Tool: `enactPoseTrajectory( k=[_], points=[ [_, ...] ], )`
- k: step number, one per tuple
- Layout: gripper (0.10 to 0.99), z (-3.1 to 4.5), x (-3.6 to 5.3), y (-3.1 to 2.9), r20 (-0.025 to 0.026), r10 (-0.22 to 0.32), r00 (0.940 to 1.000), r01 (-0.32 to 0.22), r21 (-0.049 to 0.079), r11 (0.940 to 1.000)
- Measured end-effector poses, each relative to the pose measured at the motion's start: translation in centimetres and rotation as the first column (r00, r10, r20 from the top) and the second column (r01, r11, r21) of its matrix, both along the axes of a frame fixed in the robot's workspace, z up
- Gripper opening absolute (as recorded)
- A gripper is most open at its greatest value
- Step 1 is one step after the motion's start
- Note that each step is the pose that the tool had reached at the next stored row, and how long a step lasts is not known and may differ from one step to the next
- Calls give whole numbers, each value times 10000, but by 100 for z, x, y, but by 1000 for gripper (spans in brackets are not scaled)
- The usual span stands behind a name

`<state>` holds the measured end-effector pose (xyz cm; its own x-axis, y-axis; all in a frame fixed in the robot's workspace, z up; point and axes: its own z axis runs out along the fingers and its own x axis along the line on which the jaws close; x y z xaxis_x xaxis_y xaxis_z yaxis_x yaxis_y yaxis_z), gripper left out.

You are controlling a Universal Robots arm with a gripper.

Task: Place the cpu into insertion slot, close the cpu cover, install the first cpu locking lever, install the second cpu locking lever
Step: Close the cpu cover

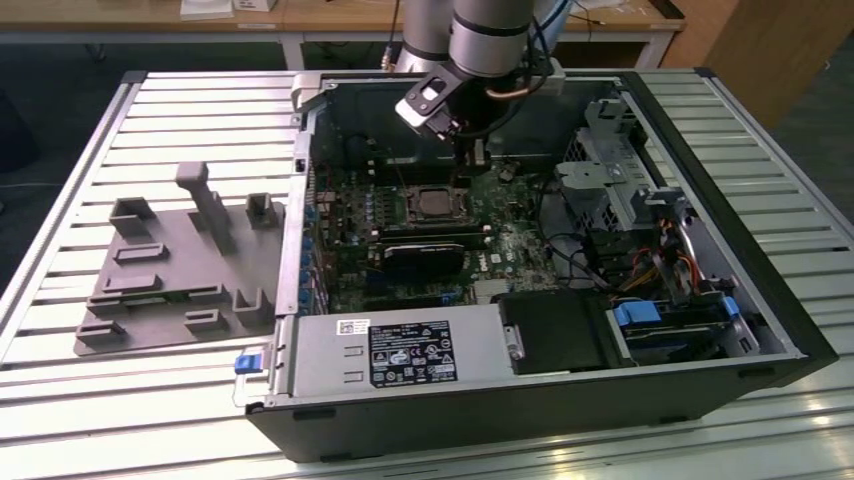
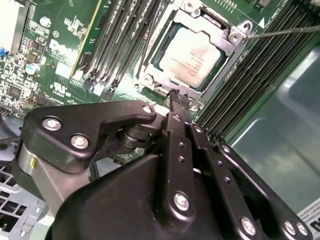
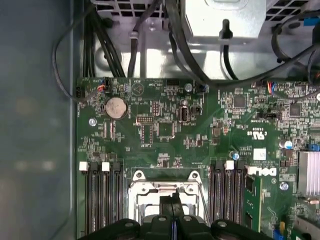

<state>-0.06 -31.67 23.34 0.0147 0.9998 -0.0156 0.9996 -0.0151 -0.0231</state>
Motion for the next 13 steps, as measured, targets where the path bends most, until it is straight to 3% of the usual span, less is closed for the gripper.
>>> enactPoseTrajectory(
  k=[2,4,13],
  points=[
    [106,-16,-42,-1,114,2,9999,-2,-1,10000],
    [106,-35,-85,-1,196,0,9998,0,-2,10000],
    [106,-111,-259,-6,285,0,9996,0,-2,10000]
  ],
)
